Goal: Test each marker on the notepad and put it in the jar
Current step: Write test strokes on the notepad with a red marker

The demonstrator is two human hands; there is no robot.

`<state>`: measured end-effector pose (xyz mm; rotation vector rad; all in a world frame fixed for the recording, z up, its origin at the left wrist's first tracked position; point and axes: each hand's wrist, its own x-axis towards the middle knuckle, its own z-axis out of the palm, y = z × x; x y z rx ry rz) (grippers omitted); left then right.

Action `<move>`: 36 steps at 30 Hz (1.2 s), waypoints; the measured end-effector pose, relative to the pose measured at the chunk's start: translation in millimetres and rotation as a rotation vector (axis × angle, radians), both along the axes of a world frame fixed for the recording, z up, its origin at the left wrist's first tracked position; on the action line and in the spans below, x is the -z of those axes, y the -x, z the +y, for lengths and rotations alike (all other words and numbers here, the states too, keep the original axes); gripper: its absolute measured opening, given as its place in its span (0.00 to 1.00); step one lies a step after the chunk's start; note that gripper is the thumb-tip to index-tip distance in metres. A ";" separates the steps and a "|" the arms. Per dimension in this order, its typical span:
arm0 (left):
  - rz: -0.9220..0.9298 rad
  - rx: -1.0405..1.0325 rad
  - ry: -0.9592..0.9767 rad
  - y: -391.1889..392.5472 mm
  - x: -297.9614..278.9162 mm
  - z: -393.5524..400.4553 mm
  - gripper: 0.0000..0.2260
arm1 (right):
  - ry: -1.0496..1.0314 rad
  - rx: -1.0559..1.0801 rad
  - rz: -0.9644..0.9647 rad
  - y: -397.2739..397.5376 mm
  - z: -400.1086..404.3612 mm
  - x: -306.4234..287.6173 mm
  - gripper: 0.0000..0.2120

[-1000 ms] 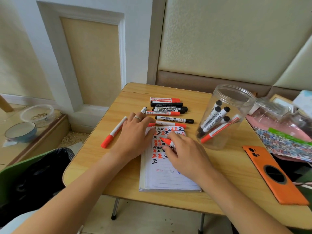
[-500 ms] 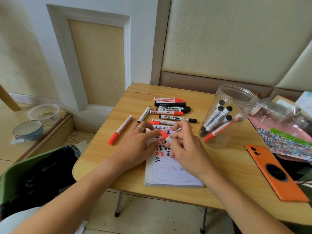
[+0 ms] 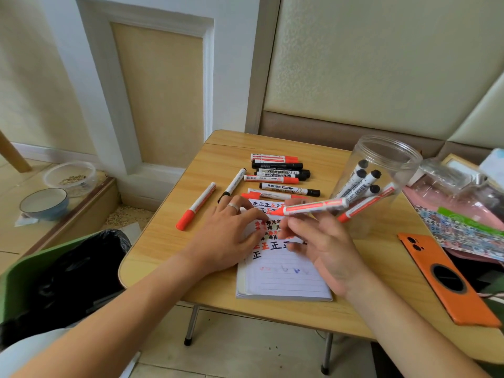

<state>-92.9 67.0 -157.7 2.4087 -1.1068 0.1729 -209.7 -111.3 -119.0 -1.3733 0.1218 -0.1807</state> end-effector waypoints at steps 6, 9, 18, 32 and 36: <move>-0.032 0.007 -0.009 -0.5 2.0 -1.0 0.15 | 0.323 0.057 0.049 5.4 5.7 2.7 0.05; -0.036 -0.003 -0.033 -0.2 2.3 -1.6 0.21 | 0.390 0.027 0.052 7.6 9.9 2.9 0.05; -0.007 0.001 -0.030 -0.9 2.4 -0.7 0.25 | 0.543 0.090 0.055 8.7 16.2 12.5 0.09; -0.016 0.001 -0.050 -3.2 2.1 0.9 0.27 | 0.567 0.064 0.069 8.7 16.9 12.6 0.09; -0.026 0.011 -0.058 -3.6 1.1 2.0 0.26 | 0.568 0.097 0.087 8.3 16.6 13.9 0.08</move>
